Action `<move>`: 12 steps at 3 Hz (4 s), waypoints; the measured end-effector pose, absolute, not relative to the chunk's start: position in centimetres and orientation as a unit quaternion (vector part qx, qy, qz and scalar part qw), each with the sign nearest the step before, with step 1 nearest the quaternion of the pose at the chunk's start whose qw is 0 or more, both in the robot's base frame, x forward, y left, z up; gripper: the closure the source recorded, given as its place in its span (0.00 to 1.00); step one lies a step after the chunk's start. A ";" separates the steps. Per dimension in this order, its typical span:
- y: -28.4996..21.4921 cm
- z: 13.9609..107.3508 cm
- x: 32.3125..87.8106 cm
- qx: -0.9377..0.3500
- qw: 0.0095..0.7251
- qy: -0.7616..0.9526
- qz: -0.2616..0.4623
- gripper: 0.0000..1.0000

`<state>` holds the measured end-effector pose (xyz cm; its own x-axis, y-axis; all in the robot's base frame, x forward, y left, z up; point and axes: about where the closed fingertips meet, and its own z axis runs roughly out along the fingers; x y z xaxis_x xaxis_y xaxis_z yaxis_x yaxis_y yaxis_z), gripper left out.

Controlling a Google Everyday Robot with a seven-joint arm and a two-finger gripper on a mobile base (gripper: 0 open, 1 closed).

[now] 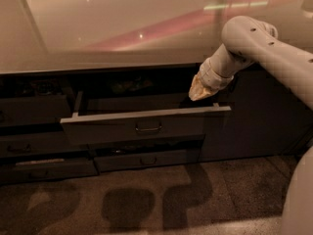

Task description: Open top drawer

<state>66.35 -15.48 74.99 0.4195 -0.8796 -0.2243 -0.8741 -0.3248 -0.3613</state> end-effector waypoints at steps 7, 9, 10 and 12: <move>-18.5 67.2 68.6 -0.808 0.209 0.551 0.028 1.00; -18.6 66.9 68.6 -0.808 0.213 0.548 0.035 0.82; -18.6 66.9 68.6 -0.808 0.213 0.548 0.035 0.58; -17.6 68.1 66.0 -0.806 0.225 0.546 0.034 0.11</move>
Offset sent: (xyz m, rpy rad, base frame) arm -0.0004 -0.0112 -0.0512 -0.0247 -0.0218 0.0365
